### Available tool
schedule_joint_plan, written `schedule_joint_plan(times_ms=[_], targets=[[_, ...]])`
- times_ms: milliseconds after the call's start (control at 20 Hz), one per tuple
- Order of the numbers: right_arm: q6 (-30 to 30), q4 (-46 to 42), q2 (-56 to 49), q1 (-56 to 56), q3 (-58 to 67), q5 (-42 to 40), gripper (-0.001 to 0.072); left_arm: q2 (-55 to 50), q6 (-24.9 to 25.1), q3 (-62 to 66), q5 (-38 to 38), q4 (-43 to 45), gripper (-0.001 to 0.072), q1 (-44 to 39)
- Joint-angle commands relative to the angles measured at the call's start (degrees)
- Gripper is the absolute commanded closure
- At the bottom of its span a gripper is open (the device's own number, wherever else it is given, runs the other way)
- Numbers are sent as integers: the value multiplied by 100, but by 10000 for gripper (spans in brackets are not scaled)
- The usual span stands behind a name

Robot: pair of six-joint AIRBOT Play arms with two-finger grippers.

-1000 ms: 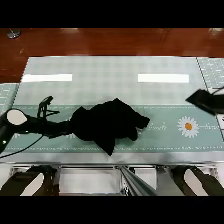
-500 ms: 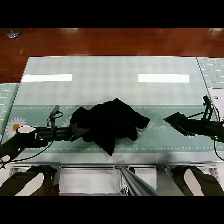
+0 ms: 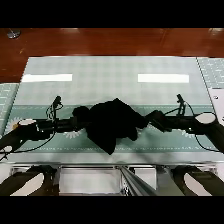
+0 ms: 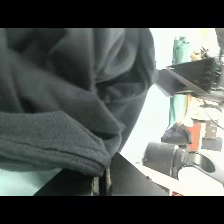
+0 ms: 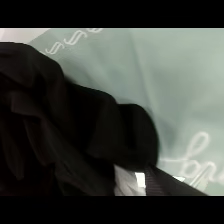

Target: Fold the shirts.

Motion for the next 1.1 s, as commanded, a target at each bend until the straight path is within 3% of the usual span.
schedule_joint_plan(times_ms=[0, 100, 150, 250, 300, 400, 550, 700, 800, 900, 1050], targets=[[-149, 459, -876, 721, 396, -339, 79, -26, 72, 66, -57, -55, 679, -4], [-149, 461, -1250, 979, 713, -330, 86, -26, 72, 66, -66, -55, 679, -4], [-151, 459, -1381, 1080, 883, -313, 148, -26, 72, 66, -70, -55, 679, -4], [-243, 442, -1464, 1128, 1252, -50, 619, -26, 68, 107, -101, -57, 679, 20], [-431, 382, -1464, 1128, 1480, 142, 676, -24, 48, 192, -188, -66, 679, 59], [-334, -109, -1462, 1126, 2181, 629, 677, 13, 17, 610, -553, -168, 680, 286], [282, -1185, -1357, 879, 3862, 1419, 677, 260, -437, 1961, -984, -675, 681, 868], [874, -2105, -1062, 463, 6054, 1709, 677, 586, -1224, 3928, -212, -584, 682, 1298], [988, -2446, -953, 247, 7510, 2070, 677, 664, -1816, 5473, 407, -46, 682, 1414], [984, -2806, -713, 199, 8631, 2581, 677, 708, -2210, 6959, 398, 778, 682, 1508], [828, -3077, 87, 199, 9152, 2857, 677, 992, -3082, 8612, 306, 2581, 681, 1532]])
